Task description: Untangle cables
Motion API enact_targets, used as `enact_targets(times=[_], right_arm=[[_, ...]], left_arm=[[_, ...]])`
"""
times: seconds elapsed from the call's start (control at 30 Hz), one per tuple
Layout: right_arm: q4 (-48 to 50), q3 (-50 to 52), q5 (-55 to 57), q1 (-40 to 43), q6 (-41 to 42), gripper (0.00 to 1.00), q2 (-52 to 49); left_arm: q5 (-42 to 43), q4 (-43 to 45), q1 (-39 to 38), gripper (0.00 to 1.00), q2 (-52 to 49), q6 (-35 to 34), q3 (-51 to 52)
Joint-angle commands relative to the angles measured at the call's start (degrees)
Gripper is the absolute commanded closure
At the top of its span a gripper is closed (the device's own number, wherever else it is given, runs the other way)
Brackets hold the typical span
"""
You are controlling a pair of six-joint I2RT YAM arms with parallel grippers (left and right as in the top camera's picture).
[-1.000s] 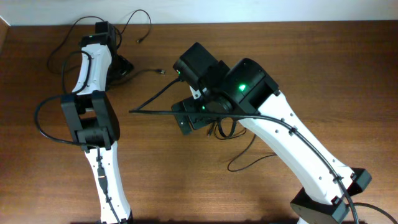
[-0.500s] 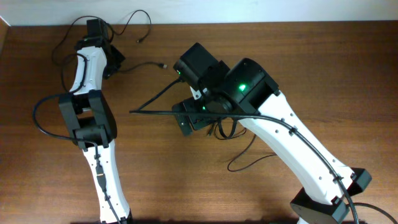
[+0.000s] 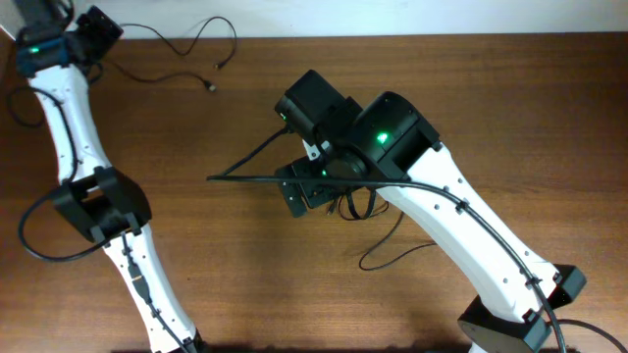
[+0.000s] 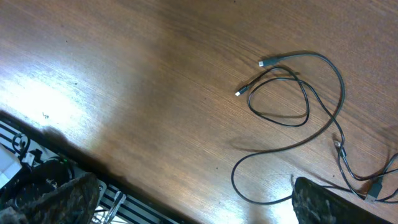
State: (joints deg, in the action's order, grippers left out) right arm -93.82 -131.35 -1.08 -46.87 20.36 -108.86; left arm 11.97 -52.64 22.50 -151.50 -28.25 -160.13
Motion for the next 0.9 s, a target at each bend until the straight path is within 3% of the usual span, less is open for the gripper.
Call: enact_targets(times=[0.0,0.17,0.23,0.33,0.53,0.7,0.87], right_arm=[[-0.1,-0.1,0.1,-0.3,-0.4,0.01,-0.3],[-0.1,-0.1,-1.3,-0.3,-0.4,0.02,-0.3],[-0.1,-0.1,-1.3,-0.3,-0.4,0.01,-0.3],[-0.5,-0.1,-1.3,-0.3,-0.4,0.02,-0.3],[-3.5,-0.1,-1.4,7.7,1.5,0.02,3.3],[-3.5,-0.1,-5.4,17.3,0.8,0.01,7.1],[-3.5,-0.1,-14.9,22.1,-6.6,0.01,10.4]], left_arm=[[2.2,-2.5,-0.9,0.01,-0.7,1.0,2.9],[3.4,-6.5,-1.0,0.03,-0.7,1.8,4.6],[11.0,-6.7,-1.2,0.09,-0.6,6.8,4.3],[14.8,-9.3,-1.3,0.12,0.2,7.4,3.5],[14.6,-18.6,-2.9,0.04,9.0,8.7,3.0],[14.6,-28.4,-7.0,0.04,19.2,17.6,3.0],[8.0,-36.7,-14.3,0.05,28.2,20.4,3.0]])
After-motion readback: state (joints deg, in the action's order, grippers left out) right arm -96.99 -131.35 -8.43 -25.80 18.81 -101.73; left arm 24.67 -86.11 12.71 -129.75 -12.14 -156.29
